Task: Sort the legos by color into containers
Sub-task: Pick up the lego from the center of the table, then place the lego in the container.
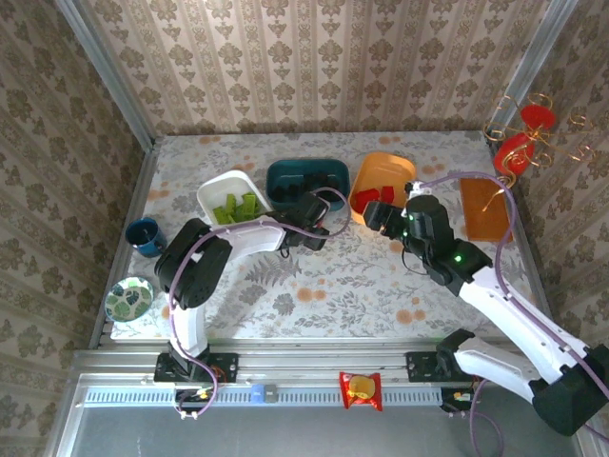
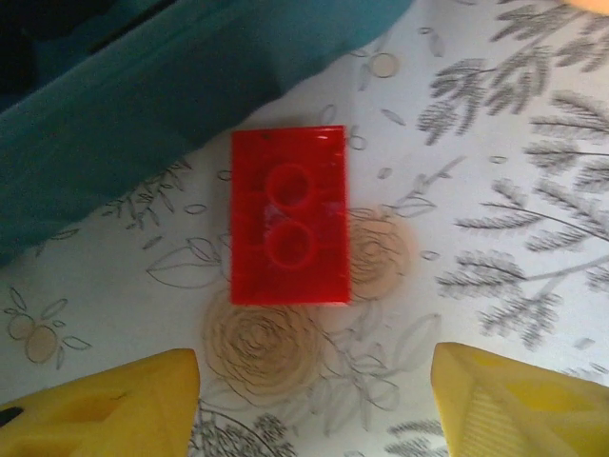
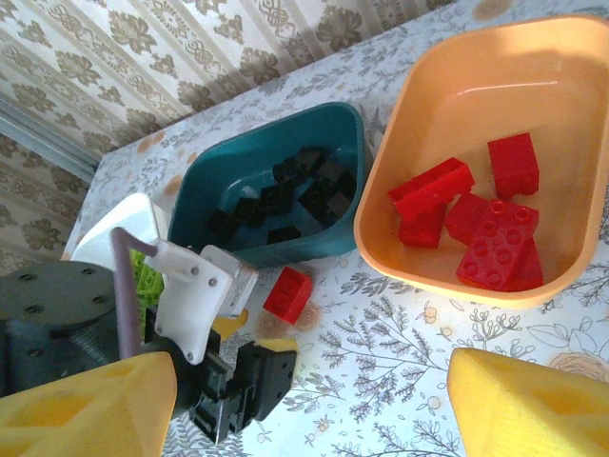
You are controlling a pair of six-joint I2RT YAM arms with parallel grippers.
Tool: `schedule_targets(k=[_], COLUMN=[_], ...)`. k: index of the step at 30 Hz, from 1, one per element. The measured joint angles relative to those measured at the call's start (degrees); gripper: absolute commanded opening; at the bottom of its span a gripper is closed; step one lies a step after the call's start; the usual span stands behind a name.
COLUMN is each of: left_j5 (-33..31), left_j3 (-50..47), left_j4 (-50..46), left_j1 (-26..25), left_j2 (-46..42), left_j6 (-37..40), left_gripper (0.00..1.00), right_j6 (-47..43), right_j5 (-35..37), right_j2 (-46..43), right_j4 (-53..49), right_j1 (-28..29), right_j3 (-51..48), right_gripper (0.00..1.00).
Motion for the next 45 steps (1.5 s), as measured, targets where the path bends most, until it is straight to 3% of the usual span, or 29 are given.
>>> schedule_targets(k=[15, 23, 28, 33, 38, 45], left_j5=[-4.2, -4.3, -3.8, 2.1, 9.4, 14.8], left_j3=[1.0, 0.3, -3.3, -4.5, 7.8, 29.9], left_j4=[8.6, 14.0, 15.2, 12.6, 11.1, 9.7], left_j1=[0.3, 0.2, -1.1, -3.2, -4.0, -4.9], left_j2=[5.3, 6.4, 3.8, -1.9, -0.3, 13.7], left_j6=[3.5, 5.2, 5.2, 2.9, 1.2, 0.1], left_gripper=[0.55, 0.2, 0.19, 0.2, 0.19, 0.22], right_j6=[0.0, 0.0, 0.1, 1.1, 2.6, 3.3], right_j5=[0.4, 1.6, 4.2, 7.6, 8.9, 9.4], right_j2=[-6.7, -9.1, -8.6, -7.5, -8.1, -11.9], right_j4=[-3.1, -4.6, -5.6, -8.9, -12.3, -15.2], right_j1=[0.0, 0.0, -0.1, -1.4, -2.1, -2.3], right_j3=[-0.5, -0.5, -0.9, -4.5, -8.4, -9.1], right_gripper=[0.78, 0.79, 0.79, 0.79, 0.79, 0.79])
